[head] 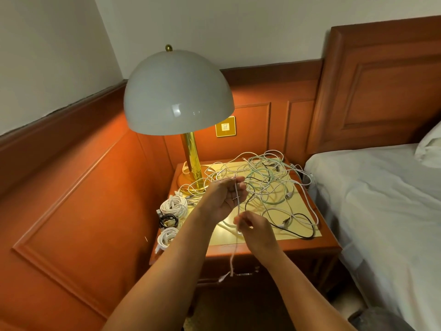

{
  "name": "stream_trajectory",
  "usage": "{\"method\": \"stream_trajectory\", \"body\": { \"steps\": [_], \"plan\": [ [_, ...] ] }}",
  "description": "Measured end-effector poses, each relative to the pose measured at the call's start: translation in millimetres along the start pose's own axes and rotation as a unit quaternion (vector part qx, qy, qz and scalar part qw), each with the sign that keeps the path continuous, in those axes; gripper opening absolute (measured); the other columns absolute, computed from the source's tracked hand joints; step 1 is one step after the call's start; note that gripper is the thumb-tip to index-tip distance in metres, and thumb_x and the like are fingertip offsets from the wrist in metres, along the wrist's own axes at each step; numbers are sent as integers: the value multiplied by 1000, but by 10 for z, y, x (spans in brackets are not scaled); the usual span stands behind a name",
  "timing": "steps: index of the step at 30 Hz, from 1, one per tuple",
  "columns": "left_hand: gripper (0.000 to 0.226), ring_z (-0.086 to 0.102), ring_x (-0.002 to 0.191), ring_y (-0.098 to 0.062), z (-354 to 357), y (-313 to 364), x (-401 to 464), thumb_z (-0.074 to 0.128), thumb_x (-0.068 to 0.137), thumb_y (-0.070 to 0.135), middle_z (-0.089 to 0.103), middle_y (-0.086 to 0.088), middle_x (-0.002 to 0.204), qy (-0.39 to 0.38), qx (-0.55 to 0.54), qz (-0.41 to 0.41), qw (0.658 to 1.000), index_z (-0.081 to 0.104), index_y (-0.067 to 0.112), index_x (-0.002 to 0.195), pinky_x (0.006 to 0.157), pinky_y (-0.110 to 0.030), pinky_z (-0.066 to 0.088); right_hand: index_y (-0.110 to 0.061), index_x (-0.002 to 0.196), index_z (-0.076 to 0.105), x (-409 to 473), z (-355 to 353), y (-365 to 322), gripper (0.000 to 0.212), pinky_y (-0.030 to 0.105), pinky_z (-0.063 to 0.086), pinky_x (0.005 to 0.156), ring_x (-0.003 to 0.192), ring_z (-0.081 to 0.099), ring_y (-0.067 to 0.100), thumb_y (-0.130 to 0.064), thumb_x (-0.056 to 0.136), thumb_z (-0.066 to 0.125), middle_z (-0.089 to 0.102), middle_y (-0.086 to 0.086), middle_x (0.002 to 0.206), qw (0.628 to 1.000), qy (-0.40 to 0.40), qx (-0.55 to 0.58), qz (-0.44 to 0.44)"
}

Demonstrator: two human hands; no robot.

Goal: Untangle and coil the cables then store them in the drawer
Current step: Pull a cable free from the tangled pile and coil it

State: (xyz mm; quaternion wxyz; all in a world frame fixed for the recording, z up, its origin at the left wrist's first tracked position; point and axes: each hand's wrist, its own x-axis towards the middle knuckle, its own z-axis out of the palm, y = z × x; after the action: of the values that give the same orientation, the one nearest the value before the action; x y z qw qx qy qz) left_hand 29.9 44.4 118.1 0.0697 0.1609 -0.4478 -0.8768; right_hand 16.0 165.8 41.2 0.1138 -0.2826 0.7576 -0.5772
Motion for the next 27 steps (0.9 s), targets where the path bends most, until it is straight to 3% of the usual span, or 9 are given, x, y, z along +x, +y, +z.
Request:
{"method": "stream_trajectory", "body": {
  "steps": [4, 9, 11, 13, 15, 17, 19, 23, 27],
  "plan": [
    [30, 64, 59, -17, -83, 98, -7, 34, 103, 13, 65, -5, 64, 48, 39, 18, 998, 60, 3, 94, 64, -28, 53, -19, 82, 63, -78, -146, 215, 20, 25, 45, 66, 72, 55, 9, -19, 98, 53, 60, -5, 75, 990, -31, -135, 25],
    [31, 53, 54, -14, -160, 235, 35, 32, 105, 16, 53, -3, 62, 94, 48, 49, 993, 59, 5, 98, 61, -30, 46, -25, 91, 67, -278, -383, 570, 19, 27, 52, 78, 83, 61, 8, -26, 99, 50, 64, -8, 88, 938, -109, -296, 140],
    [31, 48, 51, -12, -162, 190, 43, 30, 106, 17, 49, 0, 60, 91, 53, 43, 994, 58, 6, 98, 58, -28, 43, -26, 104, 69, -282, -409, 499, 18, 25, 50, 85, 98, 62, 10, -25, 98, 52, 67, -7, 104, 943, -126, -268, 150],
    [33, 47, 48, -11, -142, 135, 42, 28, 106, 16, 49, 1, 57, 79, 56, 33, 995, 58, 6, 96, 54, -26, 43, -24, 128, 59, -206, -379, 316, 32, 27, 44, 96, 117, 54, 11, -25, 96, 56, 58, -6, 125, 972, -100, -170, 128],
    [33, 50, 50, -12, -99, 91, 34, 29, 106, 14, 51, -1, 58, 55, 58, 25, 996, 59, 5, 95, 54, -27, 46, -23, 135, 54, -99, -330, 56, 41, 26, 40, 99, 121, 49, 9, -23, 94, 60, 55, -7, 129, 989, -92, -43, 104],
    [33, 51, 53, -14, -39, 69, 1, 31, 105, 13, 53, -3, 60, 29, 57, 12, 998, 61, 3, 94, 58, -27, 47, -23, 117, 64, -49, -247, -162, 25, 23, 44, 93, 111, 57, 9, -17, 93, 62, 65, -5, 117, 987, -106, 79, 95],
    [33, 52, 54, -15, 7, 71, -40, 33, 104, 13, 55, -5, 61, 11, 60, -15, 998, 62, 1, 94, 59, -28, 47, -16, 95, 73, -73, -157, -260, 12, 25, 49, 82, 92, 64, 13, -11, 92, 62, 72, 2, 96, 987, -85, 116, 77],
    [34, 57, 56, -16, 23, 182, -109, 34, 104, 16, 59, -6, 65, 7, 103, -62, 993, 63, 0, 95, 59, -28, 51, -11, 74, 67, -194, -124, -141, 23, 21, 47, 74, 76, 61, 8, -4, 93, 55, 67, 3, 76, 998, -30, 54, 29],
    [35, 49, 50, -13, 14, 435, -60, 30, 105, 18, 49, 0, 58, 86, 91, -20, 992, 60, 5, 93, 53, -26, 44, -21, 83, 61, -402, -219, 252, 15, 26, 52, 75, 80, 60, 8, -18, 97, 55, 63, -2, 83, 988, -92, -96, 80]
  ]
}}
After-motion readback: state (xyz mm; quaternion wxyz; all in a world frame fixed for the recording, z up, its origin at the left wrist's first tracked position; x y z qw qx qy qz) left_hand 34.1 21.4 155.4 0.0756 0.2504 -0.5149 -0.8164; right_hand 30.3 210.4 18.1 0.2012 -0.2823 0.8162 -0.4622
